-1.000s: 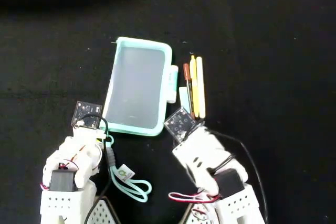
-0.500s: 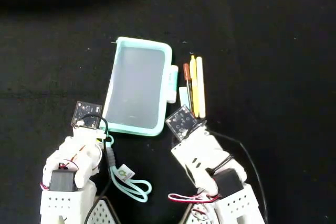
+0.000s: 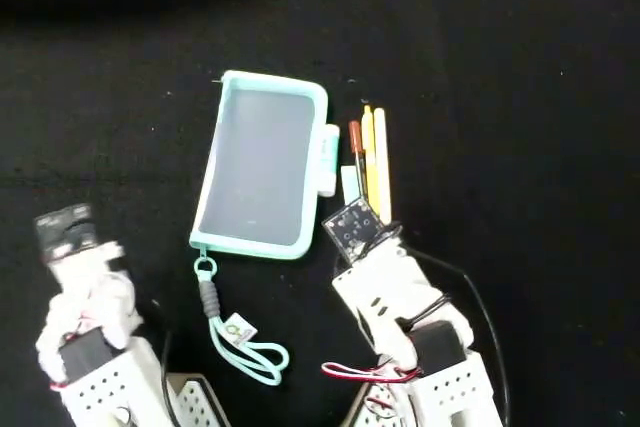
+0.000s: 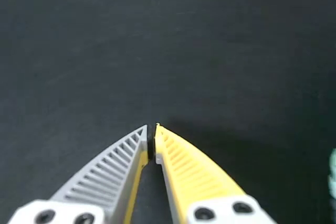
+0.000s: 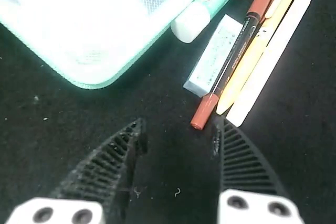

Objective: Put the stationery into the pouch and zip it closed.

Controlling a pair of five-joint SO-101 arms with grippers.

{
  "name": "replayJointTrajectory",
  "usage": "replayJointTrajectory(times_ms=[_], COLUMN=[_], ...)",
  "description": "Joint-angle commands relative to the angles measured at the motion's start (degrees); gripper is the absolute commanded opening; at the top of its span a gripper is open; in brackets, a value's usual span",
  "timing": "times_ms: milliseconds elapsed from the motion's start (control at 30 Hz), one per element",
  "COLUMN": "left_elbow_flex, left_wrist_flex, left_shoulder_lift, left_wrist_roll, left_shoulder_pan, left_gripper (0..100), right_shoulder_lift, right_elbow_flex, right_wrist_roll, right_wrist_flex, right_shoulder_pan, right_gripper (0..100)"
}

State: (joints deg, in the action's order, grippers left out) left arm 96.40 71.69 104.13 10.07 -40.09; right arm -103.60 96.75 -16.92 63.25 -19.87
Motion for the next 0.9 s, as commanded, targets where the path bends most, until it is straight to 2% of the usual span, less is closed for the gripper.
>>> replayJointTrajectory(times_ms=[0,267,400,500,567,700,867], left_elbow_flex=[0.92,0.66,0.48,-1.27,-5.76,-19.65,-25.36], left_wrist_flex=[1.32,0.79,-2.73,-6.59,-5.71,3.96,6.15], left_shoulder_lift=[0.35,0.35,0.35,0.35,0.35,0.26,-4.75], left_wrist_roll=[-0.09,1.23,10.73,10.46,9.23,5.10,6.95], left_shoulder_pan=[-3.38,-5.67,-15.87,-24.84,-28.44,-28.18,-23.34], left_gripper=[5,5,5,6,10,15,15], right_shoulder_lift=[-3.65,-3.65,-3.65,-3.65,-3.65,-3.65,-3.65], right_elbow_flex=[-0.22,-0.22,-0.22,-0.22,-0.22,-0.22,-0.22], right_wrist_roll=[0.53,0.53,0.53,0.53,0.53,0.53,0.53], right_wrist_flex=[0.09,0.09,0.09,0.09,0.09,0.09,0.18], right_shoulder_pan=[0.62,0.62,0.62,0.62,0.62,0.62,0.62], right_gripper=[20.8,20.8,20.9,21.0,21.0,20.9,20.9])
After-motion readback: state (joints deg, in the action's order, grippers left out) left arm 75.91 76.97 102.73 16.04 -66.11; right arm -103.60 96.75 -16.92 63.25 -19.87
